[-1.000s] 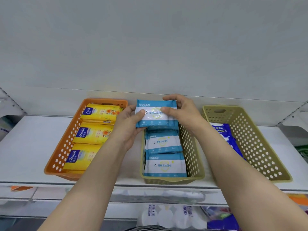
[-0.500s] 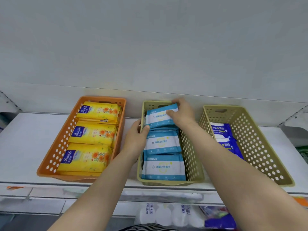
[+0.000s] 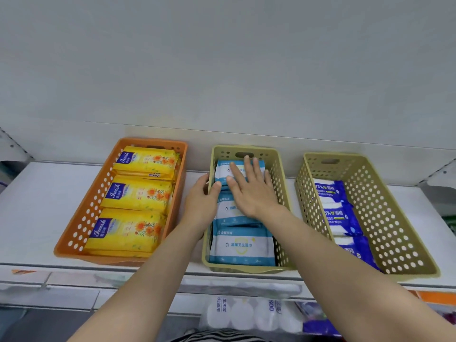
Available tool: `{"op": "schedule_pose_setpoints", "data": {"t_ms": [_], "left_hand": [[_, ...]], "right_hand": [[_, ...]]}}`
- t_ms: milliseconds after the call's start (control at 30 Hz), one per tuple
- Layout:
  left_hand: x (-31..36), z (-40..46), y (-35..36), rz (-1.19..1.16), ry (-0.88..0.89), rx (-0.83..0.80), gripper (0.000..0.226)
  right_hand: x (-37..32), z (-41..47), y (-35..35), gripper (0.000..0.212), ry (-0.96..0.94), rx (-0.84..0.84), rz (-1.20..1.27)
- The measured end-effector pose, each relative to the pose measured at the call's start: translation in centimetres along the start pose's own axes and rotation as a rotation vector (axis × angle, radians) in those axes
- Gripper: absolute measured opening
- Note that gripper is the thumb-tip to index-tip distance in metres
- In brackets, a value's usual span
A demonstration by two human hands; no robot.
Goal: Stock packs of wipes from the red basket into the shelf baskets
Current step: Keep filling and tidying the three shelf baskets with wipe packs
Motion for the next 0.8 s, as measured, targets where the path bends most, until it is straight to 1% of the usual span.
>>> {"op": "schedule_pose_setpoints", "data": {"t_ms": [67,200,333,433,533,600,667,733,800], "left_hand": [[0.0,0.0,0.0,0.008,0.014,0.0,0.03],[0.1,0.0,0.0,0.003,0.016,-0.001,0.027],[0.3,-0.1,0.0,0.026,0.021,-0.001,0.026],[0.6,0.0,-0.1,0.083,0.022,0.011,0.028],[1.1,0.0,0.0,0.153,0.0,0.008,0.03],[1.8,0.0,-0.2,0.237,0.002,0.011,0.034],[3.1,-0.1,-0.9,0.299,0.027,0.032,0.042],[5.4,-0.7,-2.1,0.357,0.096,0.049,0.05],[8.2,-1.8,-4.4,0.434,0.203,0.081,0.05]], "right_hand": [[-0.6,-0.2,0.2,0.06,-0.032,0.024,-0.035],[-0.4,0.2,0.4,0.06,-0.051,-0.018,-0.036],[-0.3,0.3,0.6,0.063,-0.053,-0.016,-0.11],[-0.4,0.4,0.5,0.065,-0.055,-0.029,-0.143],[-0.4,0.5,-0.3,0.064,-0.071,-0.049,-0.12],[-0.5,0.9,-1.4,0.063,-0.078,-0.067,-0.079],[-0.9,1.3,-3.6,0.062,-0.077,-0.086,-0.067],[-1.5,1.2,-6.5,0.057,-0.086,-0.092,-0.117],[-3.0,0.3,-9.7,0.05,-0.124,-0.071,-0.169]]}}
Point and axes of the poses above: each hand's wrist, its own z-axis towards the middle knuckle, its own y-axis out of the palm, x = y × z, the point moved 7 cm from there along z, towards the middle knuckle, and after that the axes turned 6 degrees about -z, right-handed, at the moved point
